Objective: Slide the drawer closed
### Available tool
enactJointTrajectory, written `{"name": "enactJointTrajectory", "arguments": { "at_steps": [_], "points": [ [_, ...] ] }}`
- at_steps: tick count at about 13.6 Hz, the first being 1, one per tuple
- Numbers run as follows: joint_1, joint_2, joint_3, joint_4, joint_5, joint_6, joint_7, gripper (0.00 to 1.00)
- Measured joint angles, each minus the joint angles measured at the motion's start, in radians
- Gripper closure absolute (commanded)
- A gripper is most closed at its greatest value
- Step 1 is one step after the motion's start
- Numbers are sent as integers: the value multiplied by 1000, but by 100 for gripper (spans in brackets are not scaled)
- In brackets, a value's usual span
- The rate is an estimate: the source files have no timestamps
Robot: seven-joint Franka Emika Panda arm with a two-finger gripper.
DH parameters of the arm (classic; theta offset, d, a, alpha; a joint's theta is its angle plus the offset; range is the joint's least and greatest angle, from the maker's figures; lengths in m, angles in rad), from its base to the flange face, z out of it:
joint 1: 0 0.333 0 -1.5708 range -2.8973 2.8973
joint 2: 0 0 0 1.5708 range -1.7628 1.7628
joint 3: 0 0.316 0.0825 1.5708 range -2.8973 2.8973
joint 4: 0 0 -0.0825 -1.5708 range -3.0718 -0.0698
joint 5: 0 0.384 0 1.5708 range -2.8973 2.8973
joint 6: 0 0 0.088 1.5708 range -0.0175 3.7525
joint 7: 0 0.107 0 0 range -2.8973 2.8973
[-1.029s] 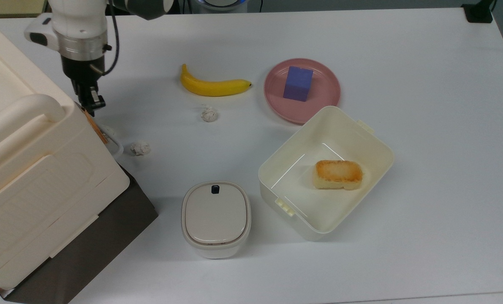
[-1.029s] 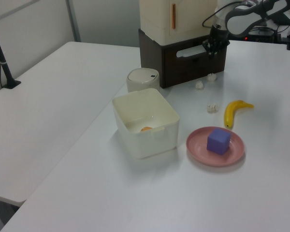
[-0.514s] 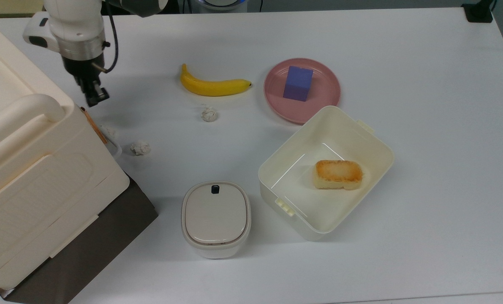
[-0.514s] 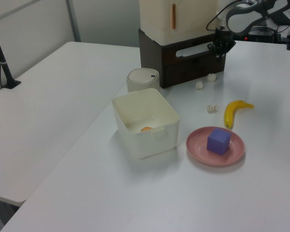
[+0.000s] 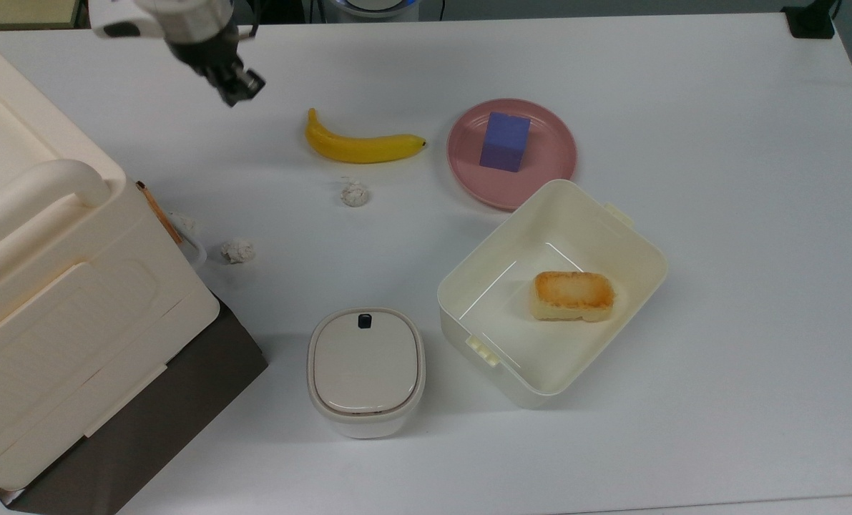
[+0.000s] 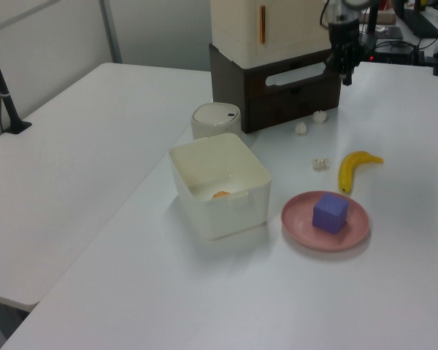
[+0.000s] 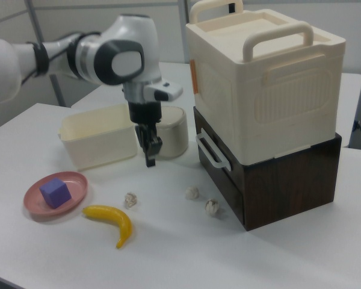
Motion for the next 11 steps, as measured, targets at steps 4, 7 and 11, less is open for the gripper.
{"name": "enactJointTrajectory", "arguments": {
  "at_steps": [4, 7, 11],
  "points": [
    [5, -38, 6, 96, 83, -57, -91, 100],
    [37, -60, 36, 161, 89, -58, -131, 100],
    [86, -94, 34, 176, 114, -58, -151, 84]
  ]
}}
